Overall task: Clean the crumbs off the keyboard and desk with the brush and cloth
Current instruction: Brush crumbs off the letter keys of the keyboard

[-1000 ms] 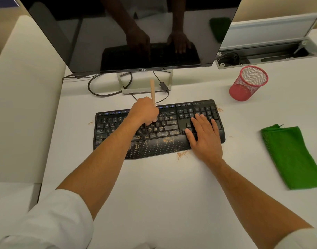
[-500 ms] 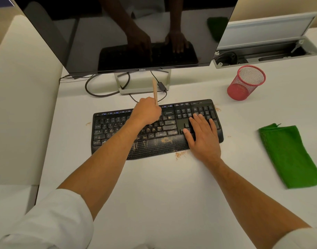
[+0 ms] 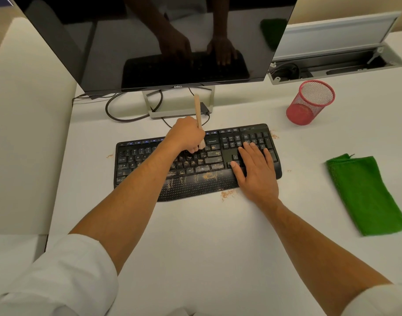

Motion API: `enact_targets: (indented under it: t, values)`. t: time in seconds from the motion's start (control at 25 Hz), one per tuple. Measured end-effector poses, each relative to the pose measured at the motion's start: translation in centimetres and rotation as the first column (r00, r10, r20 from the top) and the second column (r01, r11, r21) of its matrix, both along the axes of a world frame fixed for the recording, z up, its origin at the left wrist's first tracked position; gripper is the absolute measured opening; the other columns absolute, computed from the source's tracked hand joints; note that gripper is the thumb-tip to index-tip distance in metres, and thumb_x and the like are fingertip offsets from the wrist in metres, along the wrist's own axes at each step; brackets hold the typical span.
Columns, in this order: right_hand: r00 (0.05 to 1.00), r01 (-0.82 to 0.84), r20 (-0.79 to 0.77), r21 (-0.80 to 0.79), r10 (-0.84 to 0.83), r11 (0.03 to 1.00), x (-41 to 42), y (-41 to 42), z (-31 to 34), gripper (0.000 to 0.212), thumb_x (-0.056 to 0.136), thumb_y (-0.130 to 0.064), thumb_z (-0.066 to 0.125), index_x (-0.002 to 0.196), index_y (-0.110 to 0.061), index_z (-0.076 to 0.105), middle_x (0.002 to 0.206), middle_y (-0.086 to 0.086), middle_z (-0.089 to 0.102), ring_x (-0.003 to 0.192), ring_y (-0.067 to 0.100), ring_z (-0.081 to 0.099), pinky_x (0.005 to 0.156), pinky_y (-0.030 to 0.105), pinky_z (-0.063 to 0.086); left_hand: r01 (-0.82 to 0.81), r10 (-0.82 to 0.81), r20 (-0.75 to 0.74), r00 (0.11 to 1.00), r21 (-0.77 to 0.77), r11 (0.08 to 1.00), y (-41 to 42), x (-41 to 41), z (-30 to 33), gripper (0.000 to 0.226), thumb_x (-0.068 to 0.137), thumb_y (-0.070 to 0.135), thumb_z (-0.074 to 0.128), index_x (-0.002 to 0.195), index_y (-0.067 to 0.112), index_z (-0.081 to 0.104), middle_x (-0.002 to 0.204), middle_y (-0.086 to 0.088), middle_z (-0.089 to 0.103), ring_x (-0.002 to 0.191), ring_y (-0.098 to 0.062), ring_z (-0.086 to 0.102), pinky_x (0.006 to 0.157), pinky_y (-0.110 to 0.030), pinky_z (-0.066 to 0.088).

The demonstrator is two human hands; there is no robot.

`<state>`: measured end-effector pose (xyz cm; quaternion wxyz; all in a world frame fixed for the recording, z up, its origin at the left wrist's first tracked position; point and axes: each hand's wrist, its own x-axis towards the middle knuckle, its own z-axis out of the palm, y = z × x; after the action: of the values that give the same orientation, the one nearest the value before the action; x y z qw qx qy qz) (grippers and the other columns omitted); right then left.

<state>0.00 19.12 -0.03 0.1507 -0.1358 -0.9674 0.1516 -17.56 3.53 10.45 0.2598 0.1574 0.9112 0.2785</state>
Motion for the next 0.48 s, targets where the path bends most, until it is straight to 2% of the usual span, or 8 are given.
enact_targets:
  t: [0.08, 0.12, 0.2, 0.28, 0.32, 0.48]
  values:
    - [1.000, 0.000, -0.008, 0.000, 0.000, 1.000, 0.0, 0.0, 0.0, 0.058, 0.103, -0.052, 0.034, 0.142, -0.013, 0.053, 0.153, 0.005, 0.047, 0.147, 0.019, 0.033, 0.126, 0.040, 0.008, -0.040, 0.045, -0.145, 0.988, 0.034, 0.999, 0.1, 0.4, -0.4, 0.023, 0.099, 0.019, 0.046, 0.092, 0.003, 0.061, 0.084, -0.012, 0.068, 0.074, -0.029, 0.069, 0.074, -0.043, 0.059]
    - [1.000, 0.001, -0.006, 0.001, -0.001, 1.000, 0.0, 0.0, 0.0, 0.058, 0.103, -0.052, 0.034, 0.142, -0.013, 0.053, 0.153, 0.005, 0.047, 0.147, 0.019, 0.033, 0.126, 0.040, 0.008, -0.051, 0.054, -0.163, 0.985, 0.024, 0.998, 0.2, 0.6, -0.5, 0.024, 0.098, 0.019, 0.046, 0.090, 0.003, 0.061, 0.086, -0.013, 0.068, 0.076, -0.030, 0.068, 0.074, -0.043, 0.059]
    - [1.000, 0.001, -0.003, 0.003, -0.001, 1.000, 0.0, -0.1, 0.0, 0.058, 0.103, -0.052, 0.034, 0.142, -0.013, 0.052, 0.153, 0.005, 0.047, 0.148, 0.019, 0.033, 0.125, 0.041, 0.009, -0.030, 0.028, -0.066, 0.997, -0.032, 0.999, 0.3, 0.9, -0.6, 0.020, 0.094, 0.013, 0.047, 0.089, 0.001, 0.062, 0.080, -0.013, 0.070, 0.071, -0.029, 0.070, 0.069, -0.040, 0.061]
    - [1.000, 0.004, -0.003, 0.001, -0.004, 1.000, 0.0, 0.0, 0.1, 0.059, 0.103, -0.052, 0.033, 0.143, -0.013, 0.052, 0.153, 0.005, 0.047, 0.148, 0.018, 0.032, 0.125, 0.041, 0.009, -0.003, 0.008, 0.062, 0.998, -0.073, 0.997, 0.7, 0.9, 0.2, 0.017, 0.092, 0.008, 0.047, 0.087, 0.000, 0.061, 0.069, -0.011, 0.070, 0.061, -0.026, 0.070, 0.059, -0.031, 0.060]
    - [1.000, 0.003, -0.002, -0.005, -0.003, 1.000, 0.0, 0.0, 0.1, 0.059, 0.103, -0.052, 0.033, 0.143, -0.013, 0.052, 0.153, 0.005, 0.047, 0.148, 0.018, 0.032, 0.125, 0.041, 0.008, -0.006, 0.009, 0.058, 0.998, -0.062, 0.998, 0.8, 0.7, 0.3, 0.017, 0.092, 0.009, 0.046, 0.087, 0.001, 0.060, 0.070, -0.010, 0.070, 0.060, -0.025, 0.069, 0.058, -0.030, 0.060]
    - [1.000, 0.006, -0.008, 0.001, -0.006, 1.000, 0.0, -0.1, 0.1, 0.059, 0.103, -0.052, 0.034, 0.143, -0.013, 0.052, 0.153, 0.005, 0.047, 0.147, 0.018, 0.033, 0.125, 0.040, 0.008, -0.032, 0.025, -0.181, 0.983, -0.035, 0.999, 1.2, 0.8, -0.4, 0.022, 0.096, 0.020, 0.044, 0.091, 0.004, 0.058, 0.093, -0.013, 0.067, 0.077, -0.029, 0.065, 0.066, -0.037, 0.055]
